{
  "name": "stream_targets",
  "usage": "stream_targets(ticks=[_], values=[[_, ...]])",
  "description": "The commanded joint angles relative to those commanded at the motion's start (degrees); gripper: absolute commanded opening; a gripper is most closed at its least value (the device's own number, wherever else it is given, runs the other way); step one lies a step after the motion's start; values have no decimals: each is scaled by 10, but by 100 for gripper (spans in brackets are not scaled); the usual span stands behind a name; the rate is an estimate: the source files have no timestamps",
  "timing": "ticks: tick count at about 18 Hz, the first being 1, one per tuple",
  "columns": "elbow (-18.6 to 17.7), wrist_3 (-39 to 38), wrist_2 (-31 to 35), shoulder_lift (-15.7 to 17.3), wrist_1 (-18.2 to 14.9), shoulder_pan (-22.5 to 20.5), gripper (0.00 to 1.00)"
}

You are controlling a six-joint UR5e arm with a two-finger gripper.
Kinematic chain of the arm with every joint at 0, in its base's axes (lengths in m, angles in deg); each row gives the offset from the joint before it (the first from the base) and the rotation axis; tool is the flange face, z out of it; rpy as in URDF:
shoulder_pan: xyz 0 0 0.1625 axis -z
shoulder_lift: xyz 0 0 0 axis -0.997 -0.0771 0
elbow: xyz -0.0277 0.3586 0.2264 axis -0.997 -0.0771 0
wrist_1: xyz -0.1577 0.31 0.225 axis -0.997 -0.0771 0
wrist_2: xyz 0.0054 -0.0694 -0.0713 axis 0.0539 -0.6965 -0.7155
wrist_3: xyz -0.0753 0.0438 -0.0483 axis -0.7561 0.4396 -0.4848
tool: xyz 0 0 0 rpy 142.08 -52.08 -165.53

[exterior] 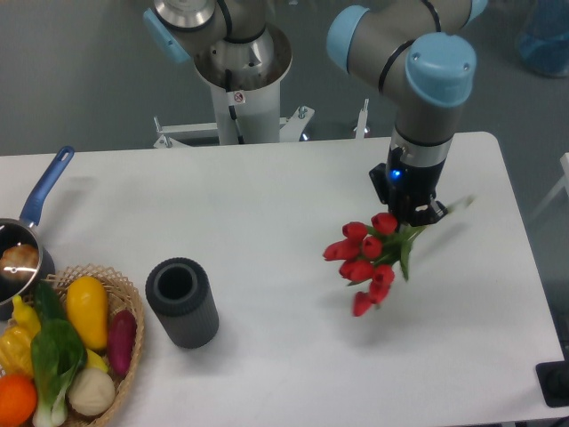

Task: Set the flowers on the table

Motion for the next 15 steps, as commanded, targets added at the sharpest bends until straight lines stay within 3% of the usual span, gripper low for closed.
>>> stream_targets(ticks=[7, 15], values=[[-8, 1, 1, 5, 38, -6, 100], [-5, 11, -12, 6, 46, -13, 100]])
